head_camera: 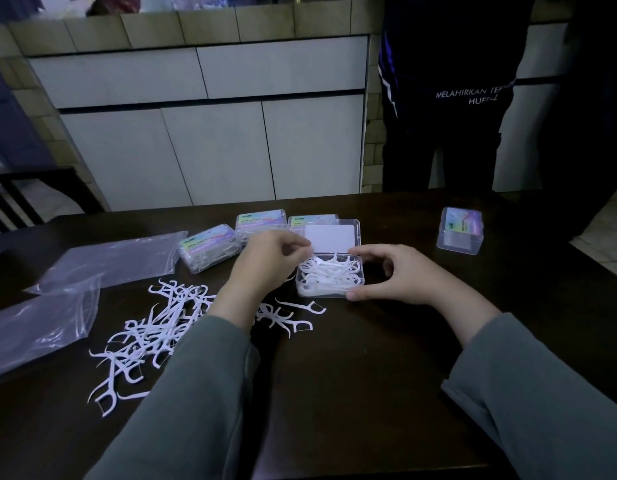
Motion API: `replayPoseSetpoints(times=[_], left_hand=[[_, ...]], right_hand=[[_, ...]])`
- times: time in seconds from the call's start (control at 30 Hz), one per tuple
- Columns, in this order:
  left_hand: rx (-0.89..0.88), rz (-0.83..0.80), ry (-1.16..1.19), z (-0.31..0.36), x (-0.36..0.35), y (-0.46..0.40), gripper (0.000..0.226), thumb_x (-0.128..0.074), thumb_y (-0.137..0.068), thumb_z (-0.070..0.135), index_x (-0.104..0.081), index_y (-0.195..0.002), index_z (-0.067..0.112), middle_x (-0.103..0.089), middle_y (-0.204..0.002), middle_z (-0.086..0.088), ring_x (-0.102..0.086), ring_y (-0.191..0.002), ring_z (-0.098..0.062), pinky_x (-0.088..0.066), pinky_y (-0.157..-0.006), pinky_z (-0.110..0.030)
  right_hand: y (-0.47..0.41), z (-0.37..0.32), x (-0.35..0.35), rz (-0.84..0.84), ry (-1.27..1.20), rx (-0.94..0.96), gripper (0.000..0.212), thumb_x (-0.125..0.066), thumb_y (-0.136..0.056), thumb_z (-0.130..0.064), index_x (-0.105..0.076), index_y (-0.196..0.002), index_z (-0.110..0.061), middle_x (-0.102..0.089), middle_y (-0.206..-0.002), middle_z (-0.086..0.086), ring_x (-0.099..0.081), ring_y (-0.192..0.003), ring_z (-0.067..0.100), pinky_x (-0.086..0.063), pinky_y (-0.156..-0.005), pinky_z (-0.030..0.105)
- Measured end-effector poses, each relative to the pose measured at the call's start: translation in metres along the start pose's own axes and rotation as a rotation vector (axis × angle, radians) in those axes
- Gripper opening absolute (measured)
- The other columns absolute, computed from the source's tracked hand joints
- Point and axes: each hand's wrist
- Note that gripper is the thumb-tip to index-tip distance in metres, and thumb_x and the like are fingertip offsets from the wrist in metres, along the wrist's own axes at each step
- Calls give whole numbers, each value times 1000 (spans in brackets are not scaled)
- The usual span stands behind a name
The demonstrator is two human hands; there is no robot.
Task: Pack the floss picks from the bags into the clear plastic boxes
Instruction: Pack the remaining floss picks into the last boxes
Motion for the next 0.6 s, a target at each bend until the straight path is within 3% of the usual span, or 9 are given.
replayPoseSetpoints(times=[0.2,0.37,0.53,0.6], left_hand=[[30,-23,2,3,2,1,8,-71,-85,32,-74,-92,30,-71,-86,13,-63,-83,0,-55,-80,-30],[-10,-46,33,7,4,5,5,-70,-86,32,-73,-90,33,-70,-88,15,-62,-84,1,-49,-72,-18],[45,145,144,1,4,-2,23,-57,-95,36,-68,-113,28,-63,-100,12,-59,-92,-7,-45,-74,-23],[69,102,221,1,-2,-4,32,-52,-96,38,-58,-126,29,-61,-113,9,-57,-108,-12,-46,-85,-29]], right_hand=[[-1,2,-2,3,-8,-3,83,-78,-59,-65,-45,-133,-51,-47,-113,-30,-41,-117,10,-38,-106,50],[1,1,-1,9,-29,-4,84,-80,-59,-62,-46,-135,-47,-51,-117,-25,-41,-110,8,-40,-104,50],[2,1,-3,32,-67,-1,90,-80,-58,-61,-42,-138,-46,-52,-109,-31,-42,-104,4,-38,-105,50],[3,2,-5,53,-95,1,96,-82,-57,-60,-35,-140,-46,-54,-106,-31,-45,-96,1,-37,-105,52]])
Point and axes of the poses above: each hand's wrist, its own y-axis away from the middle knuckle, its own x-axis out of the back of the hand, z = x × y
